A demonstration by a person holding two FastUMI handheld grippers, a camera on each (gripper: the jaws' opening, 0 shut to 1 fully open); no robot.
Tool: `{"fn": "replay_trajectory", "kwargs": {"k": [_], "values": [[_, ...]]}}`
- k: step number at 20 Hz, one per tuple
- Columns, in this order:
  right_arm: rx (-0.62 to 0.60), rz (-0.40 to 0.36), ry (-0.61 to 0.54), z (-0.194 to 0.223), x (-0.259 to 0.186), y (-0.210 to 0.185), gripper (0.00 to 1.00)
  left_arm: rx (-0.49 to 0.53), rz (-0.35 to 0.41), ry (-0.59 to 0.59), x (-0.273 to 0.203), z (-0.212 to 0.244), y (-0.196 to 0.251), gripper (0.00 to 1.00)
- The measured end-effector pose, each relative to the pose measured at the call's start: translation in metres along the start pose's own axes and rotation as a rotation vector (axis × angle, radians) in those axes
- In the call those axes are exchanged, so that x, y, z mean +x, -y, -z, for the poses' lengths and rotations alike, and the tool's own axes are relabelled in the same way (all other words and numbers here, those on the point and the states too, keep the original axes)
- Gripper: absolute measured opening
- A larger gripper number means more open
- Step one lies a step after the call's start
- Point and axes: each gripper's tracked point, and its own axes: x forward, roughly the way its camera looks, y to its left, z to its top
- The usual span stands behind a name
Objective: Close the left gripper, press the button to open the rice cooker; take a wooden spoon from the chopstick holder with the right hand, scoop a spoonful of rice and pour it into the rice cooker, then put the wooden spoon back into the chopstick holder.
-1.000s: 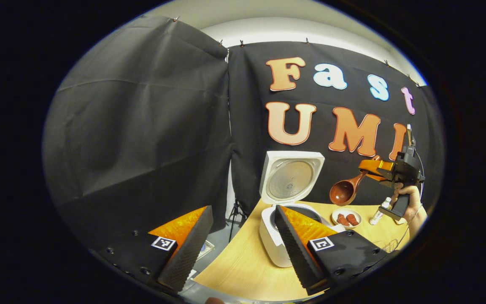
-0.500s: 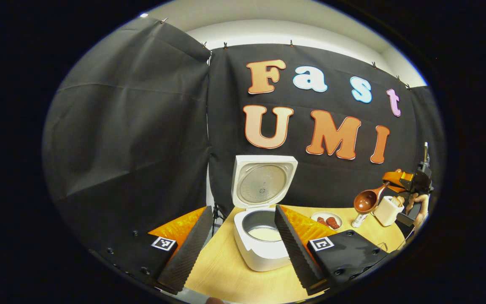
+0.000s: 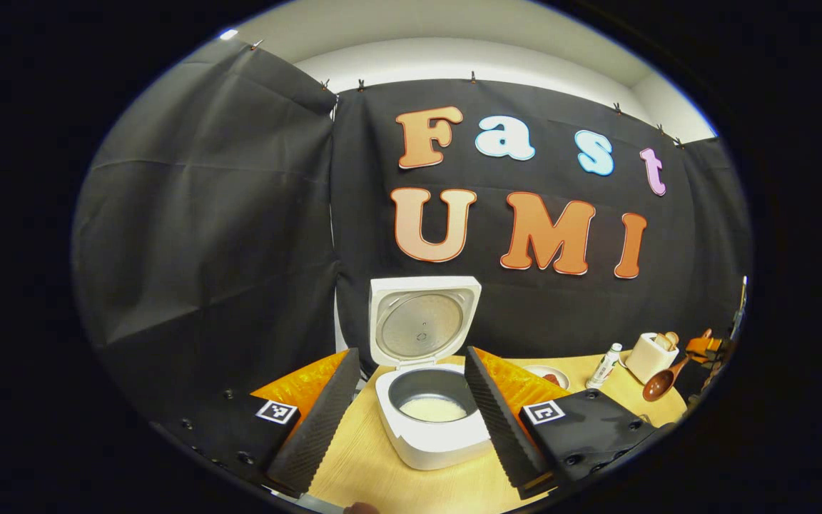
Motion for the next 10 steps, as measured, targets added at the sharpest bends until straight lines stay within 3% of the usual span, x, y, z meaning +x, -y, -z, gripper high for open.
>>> {"fn": "replay_trajectory", "kwargs": {"k": [3, 10], "values": [[-0.043, 0.077, -0.013, 0.014, -0.011, 0.041, 0.02, 0.009, 0.017, -0.007, 0.002, 0.002, 0.015, 1.0], [-0.097, 0.14, -0.077, 0.065, -0.012, 0.072, 0.02, 0.011, 0.032, -0.027, -0.001, 0.008, 0.031, 0.99]]}}
